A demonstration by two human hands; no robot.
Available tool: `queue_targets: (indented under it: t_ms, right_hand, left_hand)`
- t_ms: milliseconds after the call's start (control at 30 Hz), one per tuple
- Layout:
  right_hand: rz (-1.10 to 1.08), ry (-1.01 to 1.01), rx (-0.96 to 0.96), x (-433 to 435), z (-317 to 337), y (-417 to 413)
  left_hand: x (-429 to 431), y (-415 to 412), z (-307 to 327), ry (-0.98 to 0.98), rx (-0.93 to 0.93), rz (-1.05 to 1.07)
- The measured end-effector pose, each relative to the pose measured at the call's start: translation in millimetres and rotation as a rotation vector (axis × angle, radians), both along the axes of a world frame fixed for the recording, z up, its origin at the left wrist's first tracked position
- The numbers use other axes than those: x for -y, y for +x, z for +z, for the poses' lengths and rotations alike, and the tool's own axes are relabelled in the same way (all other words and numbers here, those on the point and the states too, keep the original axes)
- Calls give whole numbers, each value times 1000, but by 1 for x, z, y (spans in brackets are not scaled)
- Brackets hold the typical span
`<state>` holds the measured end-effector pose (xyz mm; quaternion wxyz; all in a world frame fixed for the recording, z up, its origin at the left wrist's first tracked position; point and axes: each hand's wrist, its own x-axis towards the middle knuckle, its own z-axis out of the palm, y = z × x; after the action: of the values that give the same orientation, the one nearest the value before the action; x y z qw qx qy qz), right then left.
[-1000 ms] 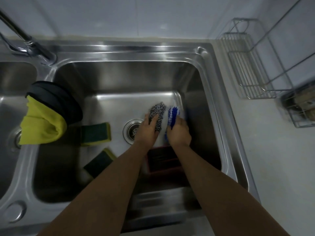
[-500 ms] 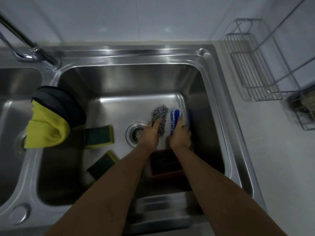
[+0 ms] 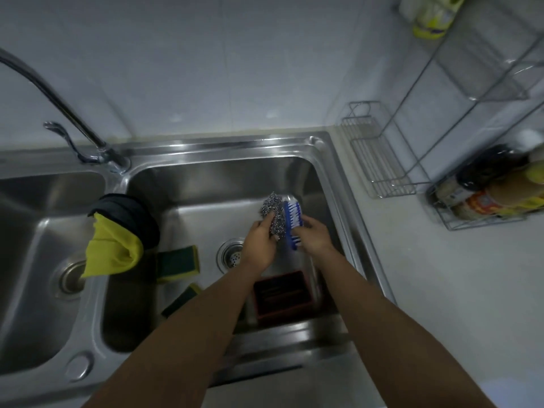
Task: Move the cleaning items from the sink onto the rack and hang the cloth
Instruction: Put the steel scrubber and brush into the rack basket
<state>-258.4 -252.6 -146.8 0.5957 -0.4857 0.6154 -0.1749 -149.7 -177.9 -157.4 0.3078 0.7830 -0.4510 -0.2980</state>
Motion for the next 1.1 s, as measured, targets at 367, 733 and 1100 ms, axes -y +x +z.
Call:
queue_targets:
  t_ms: [367, 733, 1100]
  right_hand:
    - [-67, -364, 295, -22, 170, -22]
    - [-43, -702, 436, 10, 316, -67]
    - [-33, -711, 281, 78, 369, -164]
  left_hand:
    - [6, 1, 157, -360, 49, -70]
    - [48, -40, 303, -721, 128, -135]
    - [123, -131, 343, -711, 41, -193]
